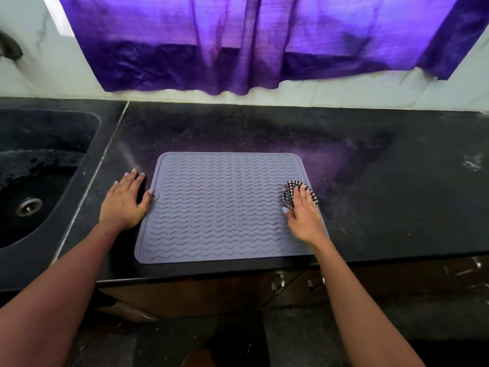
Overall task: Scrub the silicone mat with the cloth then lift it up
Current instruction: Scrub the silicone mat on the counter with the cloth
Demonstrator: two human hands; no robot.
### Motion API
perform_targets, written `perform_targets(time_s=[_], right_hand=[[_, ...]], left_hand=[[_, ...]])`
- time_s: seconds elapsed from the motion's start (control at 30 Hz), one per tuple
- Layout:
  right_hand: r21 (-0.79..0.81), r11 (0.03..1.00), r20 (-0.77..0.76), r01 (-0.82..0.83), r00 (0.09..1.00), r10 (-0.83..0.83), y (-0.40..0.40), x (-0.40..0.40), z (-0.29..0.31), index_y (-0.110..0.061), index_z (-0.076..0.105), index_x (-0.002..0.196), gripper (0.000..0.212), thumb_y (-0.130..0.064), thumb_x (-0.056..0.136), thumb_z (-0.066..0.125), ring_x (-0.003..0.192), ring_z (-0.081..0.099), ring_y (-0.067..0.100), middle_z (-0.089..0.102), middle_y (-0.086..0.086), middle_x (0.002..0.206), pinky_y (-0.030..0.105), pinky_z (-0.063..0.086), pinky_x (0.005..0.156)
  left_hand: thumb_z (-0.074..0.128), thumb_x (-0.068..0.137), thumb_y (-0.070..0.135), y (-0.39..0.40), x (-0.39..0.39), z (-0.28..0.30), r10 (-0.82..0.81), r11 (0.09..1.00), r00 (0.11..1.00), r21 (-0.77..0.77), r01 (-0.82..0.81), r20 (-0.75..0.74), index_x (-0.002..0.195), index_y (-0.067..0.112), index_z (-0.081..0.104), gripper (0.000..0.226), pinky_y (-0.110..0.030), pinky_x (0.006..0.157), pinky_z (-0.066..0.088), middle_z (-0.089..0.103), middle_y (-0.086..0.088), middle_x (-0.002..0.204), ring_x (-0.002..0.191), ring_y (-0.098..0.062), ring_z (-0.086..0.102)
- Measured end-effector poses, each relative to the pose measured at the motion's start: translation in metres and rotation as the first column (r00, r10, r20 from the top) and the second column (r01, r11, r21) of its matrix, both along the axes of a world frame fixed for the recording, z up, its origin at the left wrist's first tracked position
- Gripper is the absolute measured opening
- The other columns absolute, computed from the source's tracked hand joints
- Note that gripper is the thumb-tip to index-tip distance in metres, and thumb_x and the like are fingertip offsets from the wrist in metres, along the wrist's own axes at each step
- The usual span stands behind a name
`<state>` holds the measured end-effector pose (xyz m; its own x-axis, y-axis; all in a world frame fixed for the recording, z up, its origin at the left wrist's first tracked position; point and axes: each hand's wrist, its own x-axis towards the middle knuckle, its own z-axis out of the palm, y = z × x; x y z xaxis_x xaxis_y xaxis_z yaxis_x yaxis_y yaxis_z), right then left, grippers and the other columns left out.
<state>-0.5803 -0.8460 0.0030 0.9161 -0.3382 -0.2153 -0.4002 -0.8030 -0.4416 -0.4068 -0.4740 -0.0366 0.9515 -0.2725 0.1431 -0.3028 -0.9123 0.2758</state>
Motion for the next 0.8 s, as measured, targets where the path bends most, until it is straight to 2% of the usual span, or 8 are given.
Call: perform_targets(time_s=[0.07,0.13,0.2,0.27,0.37,0.47,0.7,0.8], right_hand=[[0.242,0.968,0.057,0.066,0.995,-0.082,-0.004,0.004,0.008,-0.014,0.005,0.15,0.059,-0.023,0.1,0.036,0.145,-0.007,0.014,-0.007,-0.003,0.157,0.034,0.0,0.118],[0.629,0.754,0.093,0.19,0.945,-0.315,-0.01,0.005,0.023,-0.012,0.023,0.147,0.049,-0.016,0.1,0.037,0.144,0.016,0.016,0.016,0.0,0.156,0.033,0.011,0.118],[0.768,0.596,0.121,0.233,0.861,-0.493,-0.014,-0.001,0.035,-0.014,0.036,0.143,0.043,-0.014,0.1,0.037,0.135,0.037,0.018,0.036,0.004,0.149,0.036,0.026,0.115],[0.593,0.741,0.183,0.314,0.844,-0.504,-0.006,-0.015,0.039,-0.016,0.032,0.144,0.045,-0.015,0.099,0.038,0.137,0.034,0.02,0.034,0.0,0.149,0.036,0.025,0.115],[0.134,0.956,0.206,0.262,0.936,-0.286,0.017,-0.039,0.019,-0.013,0.019,0.148,0.054,-0.013,0.097,0.039,0.144,0.017,0.021,0.016,0.003,0.157,0.038,0.016,0.118],[-0.204,0.965,0.173,0.163,0.977,-0.128,0.027,-0.048,-0.01,-0.01,0.007,0.149,0.059,-0.025,0.099,0.034,0.146,0.004,0.018,0.002,0.006,0.158,0.032,0.005,0.12],[-0.061,0.995,0.048,0.077,0.996,-0.074,0.006,-0.033,-0.006,-0.014,-0.004,0.149,0.066,-0.03,0.099,0.036,0.145,-0.009,0.015,-0.012,0.001,0.157,0.031,-0.001,0.118],[0.293,0.943,0.083,0.158,0.978,-0.189,-0.001,-0.03,0.007,-0.015,0.011,0.149,0.056,-0.023,0.1,0.037,0.145,0.004,0.016,0.003,0.001,0.158,0.033,0.007,0.118]], left_hand=[[0.014,0.078,0.063,-0.001,-0.001,0.0,0.005,1.0,1.0,0.0,-0.005,0.005,0.143,0.009,0.038,0.087,-0.042,0.117,0.015,0.029,-0.012,0.153,0.143,-0.026,0.023],[0.013,0.078,0.064,-0.001,0.0,0.001,0.006,1.0,1.0,-0.002,-0.006,-0.004,0.143,0.009,0.037,0.088,-0.041,0.118,0.014,0.029,-0.012,0.153,0.143,-0.026,0.023],[0.013,0.078,0.064,0.0,0.0,0.001,0.003,1.0,1.0,-0.003,-0.003,-0.012,0.143,0.009,0.037,0.089,-0.041,0.118,0.014,0.028,-0.012,0.153,0.143,-0.026,0.023],[0.014,0.078,0.064,0.0,0.001,0.0,0.001,1.0,1.0,-0.004,-0.001,-0.008,0.143,0.009,0.036,0.088,-0.041,0.118,0.014,0.028,-0.012,0.153,0.143,-0.026,0.022],[0.015,0.079,0.063,0.0,0.001,0.0,0.0,1.0,1.0,-0.003,0.0,-0.014,0.144,0.009,0.036,0.087,-0.041,0.118,0.014,0.028,-0.012,0.153,0.143,-0.026,0.022],[0.014,0.078,0.064,0.0,0.001,0.0,-0.002,1.0,1.0,-0.006,0.002,-0.007,0.143,0.009,0.036,0.088,-0.041,0.117,0.014,0.028,-0.012,0.153,0.143,-0.026,0.022],[0.013,0.077,0.065,0.0,0.001,-0.001,0.0,1.0,1.0,-0.003,0.0,-0.003,0.143,0.01,0.037,0.09,-0.041,0.117,0.014,0.028,-0.012,0.153,0.143,-0.026,0.022],[0.013,0.077,0.065,0.0,0.001,-0.001,0.003,1.0,1.0,0.0,-0.003,-0.002,0.143,0.01,0.037,0.09,-0.041,0.117,0.014,0.028,-0.012,0.153,0.143,-0.026,0.022]])
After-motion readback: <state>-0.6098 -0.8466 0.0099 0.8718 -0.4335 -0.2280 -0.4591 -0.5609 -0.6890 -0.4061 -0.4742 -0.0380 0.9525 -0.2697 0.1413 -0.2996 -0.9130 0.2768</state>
